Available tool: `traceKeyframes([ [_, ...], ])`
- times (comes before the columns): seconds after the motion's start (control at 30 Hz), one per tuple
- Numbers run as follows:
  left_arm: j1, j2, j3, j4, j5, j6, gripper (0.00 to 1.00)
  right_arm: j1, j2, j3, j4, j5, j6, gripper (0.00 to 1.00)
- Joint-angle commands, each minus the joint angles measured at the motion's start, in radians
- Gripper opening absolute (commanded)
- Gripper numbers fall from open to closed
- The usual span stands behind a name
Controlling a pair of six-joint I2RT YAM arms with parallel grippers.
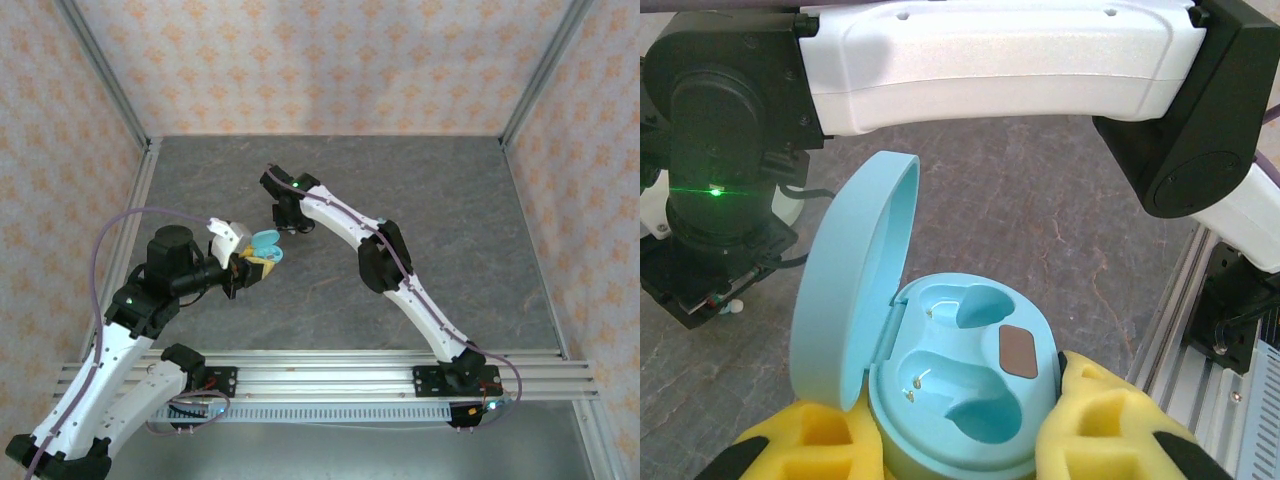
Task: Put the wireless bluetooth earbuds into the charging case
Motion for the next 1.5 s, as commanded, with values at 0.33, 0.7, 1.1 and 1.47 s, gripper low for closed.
traceKeyframes([
  [0.33, 0.009, 0.012, 0.000, 0.010, -0.011, 0.014, 0.12, -0.007, -0.075, -0.124, -0.068, 0.010, -0.022, 0.13],
  [0.7, 0.009, 0.035, -0.027, 0.056, 0.042, 0.011, 0.13, -0.103, -0.420, -0.667, 0.061, -0.049, 0.056, 0.11],
  [1.1, 0.007, 0.129, -0.036, 0.146, 0.091, -0.011, 0.13, -0.171, -0.613, -1.050, 0.124, -0.049, 0.090, 0.15],
  [1.47, 0.007, 0.140, -0.040, 0.137, 0.086, -0.011, 0.13, -0.172, -0.586, -0.965, 0.029, -0.047, 0.066, 0.31],
])
